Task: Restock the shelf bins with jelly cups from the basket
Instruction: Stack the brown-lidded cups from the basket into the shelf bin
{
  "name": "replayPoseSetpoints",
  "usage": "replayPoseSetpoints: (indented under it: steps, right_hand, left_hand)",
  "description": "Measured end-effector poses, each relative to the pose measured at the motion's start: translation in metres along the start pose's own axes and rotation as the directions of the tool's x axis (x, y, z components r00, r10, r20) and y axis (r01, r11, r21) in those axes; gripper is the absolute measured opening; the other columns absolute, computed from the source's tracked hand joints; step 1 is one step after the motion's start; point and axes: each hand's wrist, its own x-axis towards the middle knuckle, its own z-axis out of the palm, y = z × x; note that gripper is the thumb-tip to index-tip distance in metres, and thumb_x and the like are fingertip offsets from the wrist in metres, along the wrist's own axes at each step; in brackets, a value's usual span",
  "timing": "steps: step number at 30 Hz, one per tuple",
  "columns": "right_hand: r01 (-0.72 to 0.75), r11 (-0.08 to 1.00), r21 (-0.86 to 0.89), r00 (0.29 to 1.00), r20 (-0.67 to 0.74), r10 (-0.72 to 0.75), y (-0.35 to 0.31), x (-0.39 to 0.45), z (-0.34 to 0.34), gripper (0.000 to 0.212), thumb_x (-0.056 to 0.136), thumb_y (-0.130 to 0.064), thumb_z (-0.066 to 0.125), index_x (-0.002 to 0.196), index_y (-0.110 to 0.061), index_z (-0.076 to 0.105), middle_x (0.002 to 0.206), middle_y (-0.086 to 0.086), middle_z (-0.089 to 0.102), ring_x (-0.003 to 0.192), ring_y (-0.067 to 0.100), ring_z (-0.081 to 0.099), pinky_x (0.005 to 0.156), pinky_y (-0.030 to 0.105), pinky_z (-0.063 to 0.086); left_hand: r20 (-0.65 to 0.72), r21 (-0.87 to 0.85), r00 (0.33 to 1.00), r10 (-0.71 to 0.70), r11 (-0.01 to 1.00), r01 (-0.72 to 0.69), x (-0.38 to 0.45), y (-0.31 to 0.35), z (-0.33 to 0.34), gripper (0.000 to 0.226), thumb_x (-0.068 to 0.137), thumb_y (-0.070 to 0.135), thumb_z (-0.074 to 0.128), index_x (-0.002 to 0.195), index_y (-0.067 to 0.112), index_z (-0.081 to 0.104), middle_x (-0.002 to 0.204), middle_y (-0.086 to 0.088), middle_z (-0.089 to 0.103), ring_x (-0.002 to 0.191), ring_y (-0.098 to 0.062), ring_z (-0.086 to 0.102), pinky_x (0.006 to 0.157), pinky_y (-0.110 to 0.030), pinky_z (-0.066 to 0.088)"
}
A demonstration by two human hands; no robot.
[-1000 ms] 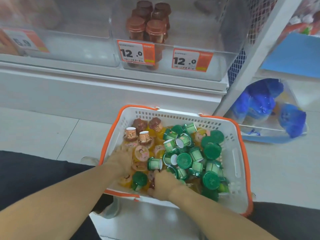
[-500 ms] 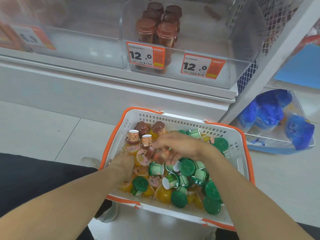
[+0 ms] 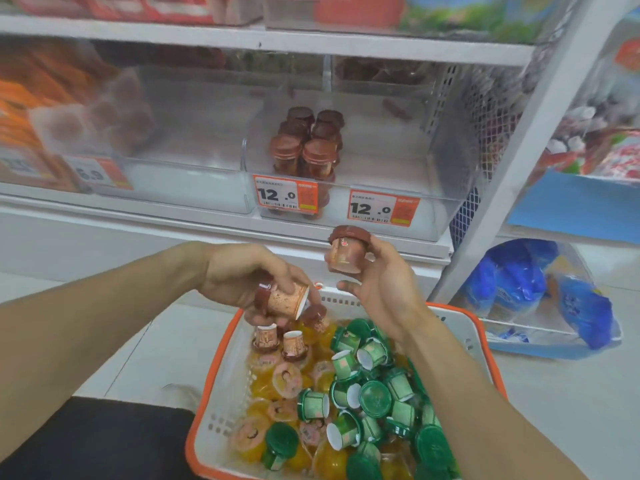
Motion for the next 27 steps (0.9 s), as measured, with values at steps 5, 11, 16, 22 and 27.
replayPoseSetpoints:
  steps: [5,11,16,22,27]
  right_hand:
    - [0.123,0.992,0.002,0.992,0.011,-0.123,-0.006,-0.005,0.029,0.057,0.097,-0.042,0.042,0.139,-0.003,0.049,0.129,0.022,0.062,0.109,0.028,0.060,0.078,0.038,0.044]
    - [0.299,0.931,-0.209,0.952,-0.001,-0.306,-0.013,-0.011,0.045,0.068,0.084,-0.065,0.058,0.126,-0.012,0.057,0.112,0.011,0.072,0.100,0.024,0.067,0.081,0.039,0.049]
    - [0.361,0.874,-0.325,0.928,0.037,-0.370,-0.030,-0.003,0.049,0.067,0.063,-0.076,0.073,0.102,-0.023,0.062,0.098,0.010,0.073,0.089,0.023,0.068,0.077,0.040,0.051]
    - [0.322,0.881,-0.346,0.946,0.155,-0.284,-0.064,0.014,0.064,0.049,0.069,-0.042,0.086,0.100,-0.013,0.063,0.083,0.014,0.072,0.073,0.021,0.067,0.065,0.029,0.050]
    - [0.376,0.789,-0.486,0.926,0.170,-0.336,-0.091,0.045,0.089,0.031,0.076,-0.024,0.076,0.102,-0.008,0.071,0.084,0.015,0.073,0.074,0.026,0.069,0.075,0.039,0.057]
  left_hand:
    - [-0.024,-0.053,0.993,0.113,0.992,-0.114,-0.015,0.012,0.021,0.058,0.066,0.022,0.051,0.115,-0.007,0.060,0.070,-0.020,0.065,0.045,-0.025,0.059,0.041,-0.020,0.038]
    - [-0.185,-0.182,0.927,0.326,0.916,-0.358,-0.016,0.013,0.020,0.060,0.085,0.041,0.057,0.122,-0.006,0.061,0.064,-0.015,0.060,0.048,-0.027,0.059,0.044,-0.026,0.039]
    - [-0.183,-0.206,0.897,0.402,0.876,-0.435,-0.020,0.019,0.014,0.051,0.092,0.048,0.055,0.108,0.000,0.063,0.071,-0.019,0.062,0.053,-0.029,0.057,0.053,-0.032,0.040]
    - [-0.327,-0.253,0.842,0.430,0.818,-0.516,-0.029,0.022,-0.001,0.049,0.090,0.055,0.051,0.093,0.008,0.064,0.072,-0.018,0.062,0.058,-0.027,0.053,0.055,-0.032,0.039]
    - [-0.430,-0.291,0.804,0.412,0.779,-0.555,-0.035,0.020,-0.014,0.055,0.098,0.048,0.041,0.068,0.015,0.073,0.071,-0.017,0.062,0.056,-0.025,0.048,0.052,-0.030,0.028]
